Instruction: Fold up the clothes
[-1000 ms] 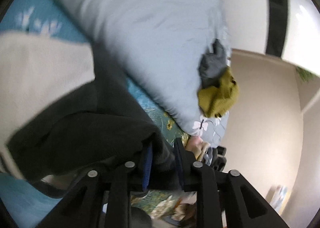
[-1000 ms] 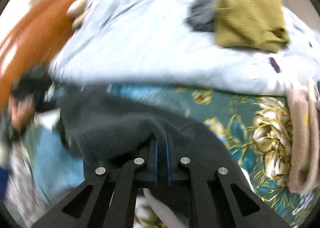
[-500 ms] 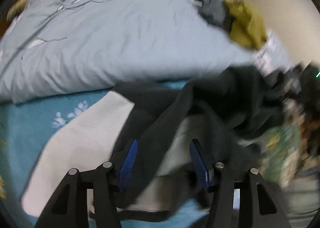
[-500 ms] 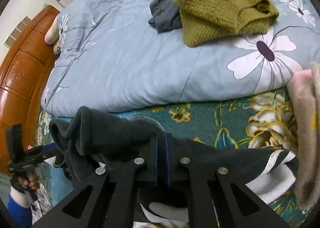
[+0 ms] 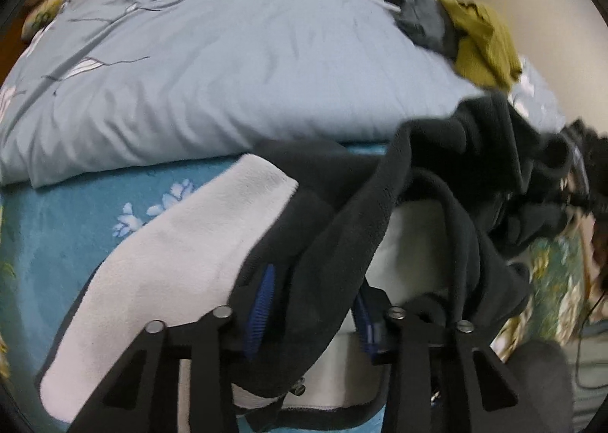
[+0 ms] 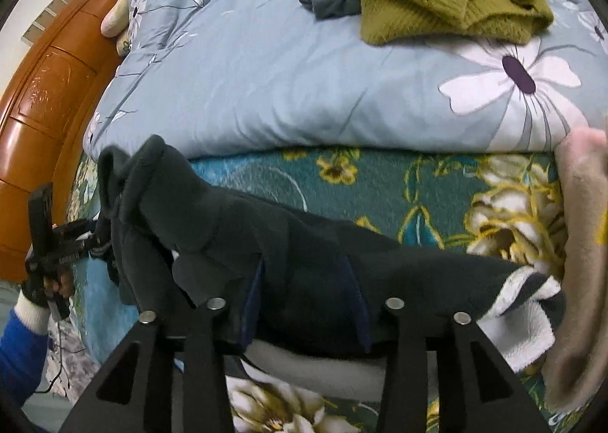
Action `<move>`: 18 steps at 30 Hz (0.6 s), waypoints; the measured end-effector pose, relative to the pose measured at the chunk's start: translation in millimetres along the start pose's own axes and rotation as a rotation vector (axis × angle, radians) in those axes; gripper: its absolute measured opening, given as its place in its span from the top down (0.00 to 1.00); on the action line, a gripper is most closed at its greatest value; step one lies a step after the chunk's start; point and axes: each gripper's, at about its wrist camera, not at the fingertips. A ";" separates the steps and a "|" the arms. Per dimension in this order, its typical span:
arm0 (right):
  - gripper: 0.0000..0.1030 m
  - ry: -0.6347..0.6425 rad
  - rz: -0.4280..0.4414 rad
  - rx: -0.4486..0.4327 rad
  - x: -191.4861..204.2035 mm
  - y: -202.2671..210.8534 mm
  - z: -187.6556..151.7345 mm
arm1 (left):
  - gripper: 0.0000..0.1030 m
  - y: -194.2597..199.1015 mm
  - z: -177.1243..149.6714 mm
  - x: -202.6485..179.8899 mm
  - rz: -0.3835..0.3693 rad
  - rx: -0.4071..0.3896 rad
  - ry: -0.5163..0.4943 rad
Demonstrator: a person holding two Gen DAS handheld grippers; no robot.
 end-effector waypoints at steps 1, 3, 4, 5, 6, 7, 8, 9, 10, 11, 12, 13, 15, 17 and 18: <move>0.56 0.006 0.002 0.007 -1.0 -0.5 -2.4 | 0.61 -0.8 -0.8 3.6 -0.001 0.004 0.006; 0.56 0.018 0.007 0.021 -2.9 -1.6 -7.1 | 0.61 -4.0 -2.3 8.9 0.000 0.020 0.010; 0.56 0.025 0.009 0.024 -2.7 -1.6 -9.5 | 0.61 -6.2 -4.8 8.5 0.009 0.027 0.001; 0.55 0.035 0.009 0.022 -1.1 -0.9 -11.8 | 0.61 -7.6 -6.3 7.3 0.019 0.032 -0.012; 0.55 0.045 0.007 0.018 1.2 0.5 -13.8 | 0.61 -8.9 -8.3 4.8 0.027 0.035 -0.022; 0.55 0.052 0.005 0.015 3.6 2.1 -15.2 | 0.61 -10.5 -9.3 3.9 0.036 0.040 -0.027; 0.55 0.060 0.003 0.014 5.8 2.7 -15.7 | 0.61 -12.1 -9.8 3.2 0.042 0.044 -0.030; 0.54 0.070 0.002 0.015 7.9 2.6 -15.7 | 0.61 -14.2 -8.4 3.5 0.042 0.046 -0.026; 0.52 0.080 -0.002 0.016 10.1 2.0 -15.8 | 0.61 -16.4 -7.0 3.8 0.041 0.048 -0.021; 0.48 0.090 -0.007 0.018 12.2 0.6 -15.5 | 0.61 -18.5 -5.6 4.0 0.041 0.050 -0.017; 0.46 0.102 -0.012 0.021 14.5 -1.2 -14.9 | 0.61 -20.4 -4.4 4.4 0.041 0.052 -0.012; 0.44 0.115 -0.023 0.027 17.2 -4.0 -13.7 | 0.61 -21.2 -4.8 5.3 0.043 0.053 -0.010; 0.44 0.139 -0.050 0.037 21.2 -10.4 -10.5 | 0.61 -21.5 -6.5 7.5 0.044 0.056 -0.005; 0.44 0.148 -0.074 0.041 22.3 -16.9 -5.9 | 0.61 -19.6 -8.4 11.6 0.028 0.055 0.010; 0.44 0.143 -0.078 0.045 21.8 -19.8 -3.7 | 0.61 -17.4 -9.3 15.8 0.004 0.052 0.029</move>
Point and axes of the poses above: each gripper's, at about its wrist camera, not at the fingertips, and y roughly against the way its jaws point, x to its left, z to its top, and after that the axes turned 9 degrees about x, right-handed
